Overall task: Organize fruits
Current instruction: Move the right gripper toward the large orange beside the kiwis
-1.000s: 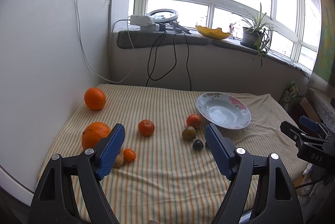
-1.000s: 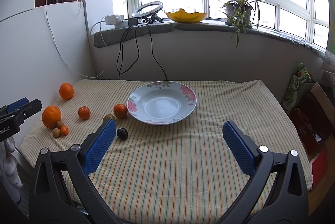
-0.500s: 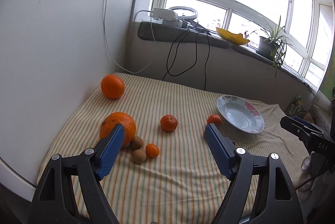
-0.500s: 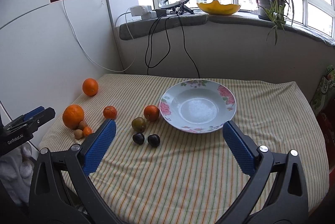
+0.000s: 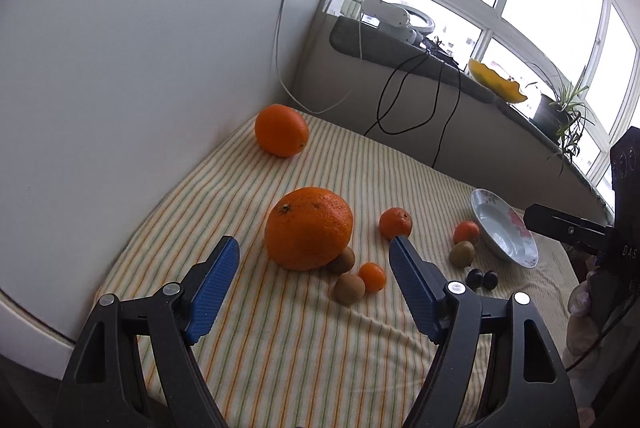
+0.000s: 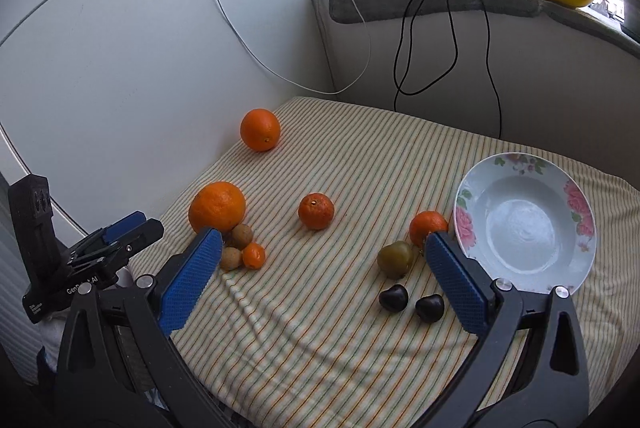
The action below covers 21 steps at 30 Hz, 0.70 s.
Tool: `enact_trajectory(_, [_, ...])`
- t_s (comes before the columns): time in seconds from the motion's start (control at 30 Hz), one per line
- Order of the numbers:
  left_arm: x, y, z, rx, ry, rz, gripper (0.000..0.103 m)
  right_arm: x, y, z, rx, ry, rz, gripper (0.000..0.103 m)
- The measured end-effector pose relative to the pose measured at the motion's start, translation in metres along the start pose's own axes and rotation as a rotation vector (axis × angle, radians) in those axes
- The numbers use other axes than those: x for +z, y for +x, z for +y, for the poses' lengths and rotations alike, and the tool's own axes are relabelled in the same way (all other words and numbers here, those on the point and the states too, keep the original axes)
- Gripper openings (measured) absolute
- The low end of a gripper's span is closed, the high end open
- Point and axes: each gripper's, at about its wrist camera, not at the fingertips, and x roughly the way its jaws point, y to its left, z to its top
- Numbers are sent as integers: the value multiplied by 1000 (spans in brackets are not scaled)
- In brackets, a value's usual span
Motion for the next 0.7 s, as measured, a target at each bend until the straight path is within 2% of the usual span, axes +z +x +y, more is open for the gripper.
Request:
enact_trajectory(0.13, [-2, 8, 8, -21, -35, 27, 75, 14, 28, 18, 45, -43, 62, 101])
enact_trajectory(0.4, [-5, 28, 21, -82, -103, 80, 72, 39, 92, 48, 195, -21, 233, 99])
enact_trajectory(0.5, [-5, 34, 28, -105, -144, 97, 71, 43, 111, 58, 217, -27, 283, 98])
enact_trajectory(0.6, [-5, 40, 33, -129, -178, 110, 71, 47, 130, 63, 229, -22, 331, 92])
enact_trajectory(0.7, [-5, 45, 35, -146, -202, 123, 71, 49, 145, 68, 235, -21, 366, 91])
